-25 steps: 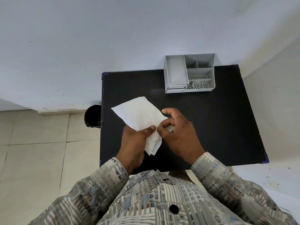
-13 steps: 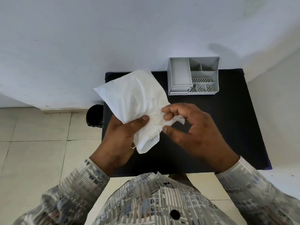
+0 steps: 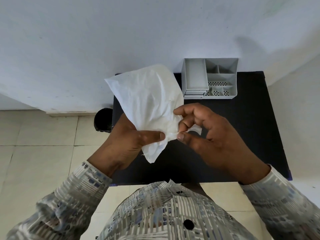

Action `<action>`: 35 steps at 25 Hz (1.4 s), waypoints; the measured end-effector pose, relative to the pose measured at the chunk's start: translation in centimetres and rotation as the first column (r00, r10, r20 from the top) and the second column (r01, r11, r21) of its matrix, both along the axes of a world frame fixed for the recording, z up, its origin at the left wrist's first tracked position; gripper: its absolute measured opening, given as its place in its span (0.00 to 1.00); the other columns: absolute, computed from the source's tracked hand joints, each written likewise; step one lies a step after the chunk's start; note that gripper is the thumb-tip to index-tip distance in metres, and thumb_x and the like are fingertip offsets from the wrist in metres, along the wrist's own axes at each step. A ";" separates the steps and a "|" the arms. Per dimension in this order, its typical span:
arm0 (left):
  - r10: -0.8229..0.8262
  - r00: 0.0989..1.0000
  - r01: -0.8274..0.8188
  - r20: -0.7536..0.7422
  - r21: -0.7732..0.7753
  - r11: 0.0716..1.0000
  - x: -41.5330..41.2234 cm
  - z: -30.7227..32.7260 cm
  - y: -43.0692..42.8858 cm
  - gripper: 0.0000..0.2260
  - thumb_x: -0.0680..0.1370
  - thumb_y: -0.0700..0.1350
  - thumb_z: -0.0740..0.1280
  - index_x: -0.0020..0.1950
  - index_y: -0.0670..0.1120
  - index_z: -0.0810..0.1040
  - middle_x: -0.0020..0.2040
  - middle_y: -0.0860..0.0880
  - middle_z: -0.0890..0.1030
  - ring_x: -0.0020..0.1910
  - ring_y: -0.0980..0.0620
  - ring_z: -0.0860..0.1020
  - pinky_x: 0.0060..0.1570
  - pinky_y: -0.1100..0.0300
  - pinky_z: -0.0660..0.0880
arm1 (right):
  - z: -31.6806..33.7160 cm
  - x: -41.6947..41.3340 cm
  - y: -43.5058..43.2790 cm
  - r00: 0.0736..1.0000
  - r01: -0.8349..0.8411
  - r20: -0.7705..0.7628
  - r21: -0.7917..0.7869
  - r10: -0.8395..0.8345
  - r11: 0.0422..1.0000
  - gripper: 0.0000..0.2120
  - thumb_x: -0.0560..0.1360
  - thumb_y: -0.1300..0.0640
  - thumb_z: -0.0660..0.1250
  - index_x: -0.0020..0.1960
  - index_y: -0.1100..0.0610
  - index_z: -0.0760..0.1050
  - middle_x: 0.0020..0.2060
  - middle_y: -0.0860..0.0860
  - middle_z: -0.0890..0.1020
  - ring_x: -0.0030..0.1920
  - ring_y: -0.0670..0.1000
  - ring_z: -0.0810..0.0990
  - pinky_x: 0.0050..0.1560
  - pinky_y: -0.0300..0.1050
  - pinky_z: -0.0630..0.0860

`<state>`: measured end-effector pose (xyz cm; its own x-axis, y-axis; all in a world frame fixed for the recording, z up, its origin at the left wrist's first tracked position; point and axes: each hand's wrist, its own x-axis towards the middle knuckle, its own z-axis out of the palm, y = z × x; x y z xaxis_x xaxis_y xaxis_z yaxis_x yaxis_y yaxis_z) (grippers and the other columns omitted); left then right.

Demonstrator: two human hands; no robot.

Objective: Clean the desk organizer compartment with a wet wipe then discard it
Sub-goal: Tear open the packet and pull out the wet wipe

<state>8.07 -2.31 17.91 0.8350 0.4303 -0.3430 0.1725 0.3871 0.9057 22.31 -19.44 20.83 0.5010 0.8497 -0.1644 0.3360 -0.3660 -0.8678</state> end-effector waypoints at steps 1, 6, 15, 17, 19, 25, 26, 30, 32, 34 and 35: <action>0.013 1.000 -0.012 -0.026 0.034 0.999 0.1 -0.2 0.0 0.30 0.71 0.18 0.70 0.65 0.45 0.80 0.52 0.49 0.89 0.57 0.46 0.88 0.48 0.56 0.84 | -0.1 0.0 0.0 0.999 -0.004 -0.038 -0.003 0.004 1.000 0.21 0.77 0.57 0.74 0.66 0.42 0.75 0.46 0.42 0.85 0.57 0.46 0.82 0.64 0.41 0.74; 0.053 0.992 -0.024 -0.113 0.248 0.968 1.0 -0.2 -0.7 0.28 0.71 0.22 0.74 0.67 0.44 0.80 0.49 0.57 0.88 0.53 0.58 0.87 0.45 0.68 0.81 | -0.6 0.0 0.0 0.988 0.006 -0.156 0.017 -0.003 1.000 0.22 0.78 0.61 0.73 0.66 0.43 0.73 0.44 0.45 0.85 0.50 0.47 0.84 0.56 0.38 0.78; 0.105 0.983 -0.047 -0.147 0.355 0.934 1.4 -1.2 -1.5 0.28 0.71 0.29 0.78 0.64 0.53 0.78 0.55 0.56 0.87 0.57 0.54 0.85 0.50 0.62 0.82 | -1.5 0.0 -0.2 0.974 0.098 -0.206 -0.011 -0.098 0.995 0.21 0.77 0.60 0.74 0.66 0.47 0.74 0.44 0.44 0.86 0.52 0.43 0.84 0.61 0.43 0.77; 0.076 0.985 -0.019 -0.153 0.339 0.940 1.2 -0.9 -1.1 0.28 0.71 0.30 0.80 0.60 0.56 0.78 0.50 0.62 0.87 0.53 0.63 0.85 0.46 0.69 0.81 | -1.3 -0.3 0.0 0.984 0.127 -0.120 -0.056 -0.133 0.990 0.24 0.76 0.54 0.76 0.69 0.44 0.72 0.47 0.39 0.87 0.59 0.41 0.82 0.64 0.39 0.73; 0.087 0.980 -0.015 -0.179 0.373 0.928 1.2 -0.8 -1.1 0.27 0.71 0.34 0.82 0.59 0.58 0.77 0.49 0.62 0.86 0.51 0.70 0.84 0.44 0.75 0.79 | -1.3 -0.5 0.2 0.975 0.165 -0.137 -0.085 -0.175 0.983 0.29 0.74 0.50 0.77 0.71 0.44 0.70 0.47 0.38 0.88 0.59 0.38 0.82 0.62 0.36 0.70; 0.114 0.963 0.005 -0.242 0.443 0.897 1.5 -1.6 -2.2 0.28 0.72 0.39 0.83 0.64 0.58 0.74 0.53 0.66 0.78 0.51 0.73 0.78 0.42 0.84 0.72 | -3.2 -1.0 0.1 0.872 0.266 -0.419 -0.024 -0.251 0.964 0.23 0.76 0.63 0.76 0.67 0.48 0.75 0.42 0.50 0.88 0.57 0.48 0.85 0.73 0.64 0.73; 0.126 0.962 -0.002 -0.242 0.455 0.891 1.5 -1.8 -2.3 0.28 0.72 0.38 0.82 0.63 0.60 0.73 0.52 0.66 0.77 0.49 0.75 0.78 0.42 0.84 0.72 | -3.3 -1.1 -0.1 0.861 0.268 -0.447 -0.010 -0.244 0.963 0.22 0.76 0.64 0.75 0.66 0.50 0.76 0.42 0.50 0.87 0.55 0.48 0.85 0.72 0.64 0.73; 0.134 0.956 -0.001 -0.261 0.454 0.891 1.9 -2.9 -2.7 0.25 0.73 0.36 0.80 0.62 0.55 0.74 0.50 0.64 0.81 0.48 0.66 0.81 0.40 0.78 0.75 | -3.7 -1.2 -0.7 0.813 0.297 -0.534 0.036 -0.233 0.954 0.19 0.78 0.69 0.72 0.65 0.55 0.76 0.42 0.50 0.85 0.49 0.46 0.84 0.68 0.56 0.77; 0.132 0.961 -0.031 -0.244 0.378 0.925 2.3 -3.3 -2.6 0.20 0.74 0.31 0.77 0.60 0.50 0.79 0.45 0.60 0.85 0.45 0.66 0.84 0.38 0.75 0.77 | -3.8 -1.0 -1.0 0.796 0.300 -0.563 0.047 -0.223 0.953 0.18 0.78 0.70 0.70 0.65 0.58 0.76 0.42 0.50 0.85 0.49 0.47 0.84 0.62 0.47 0.78; 0.106 0.960 -0.031 -0.260 0.277 0.960 2.5 -3.6 -2.6 0.17 0.76 0.27 0.72 0.55 0.48 0.80 0.42 0.55 0.85 0.41 0.66 0.85 0.37 0.74 0.77 | -3.9 -1.1 -1.3 0.776 0.290 -0.599 0.060 -0.198 0.955 0.18 0.78 0.70 0.69 0.65 0.58 0.76 0.43 0.51 0.84 0.50 0.47 0.84 0.59 0.44 0.79; 0.096 0.959 -0.043 -0.267 0.196 0.980 2.5 -4.0 -2.4 0.16 0.77 0.26 0.71 0.55 0.45 0.81 0.43 0.50 0.85 0.41 0.61 0.86 0.38 0.72 0.78 | -3.8 -1.2 -1.5 0.748 0.296 -0.639 0.081 -0.179 0.952 0.18 0.77 0.70 0.70 0.65 0.58 0.76 0.43 0.51 0.84 0.50 0.48 0.84 0.59 0.44 0.79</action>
<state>10.58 -4.72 13.95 0.6857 0.5622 -0.4623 0.4026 0.2361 0.8844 21.09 -20.90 17.04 0.5288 0.7602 -0.3773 -0.3719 -0.1920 -0.9082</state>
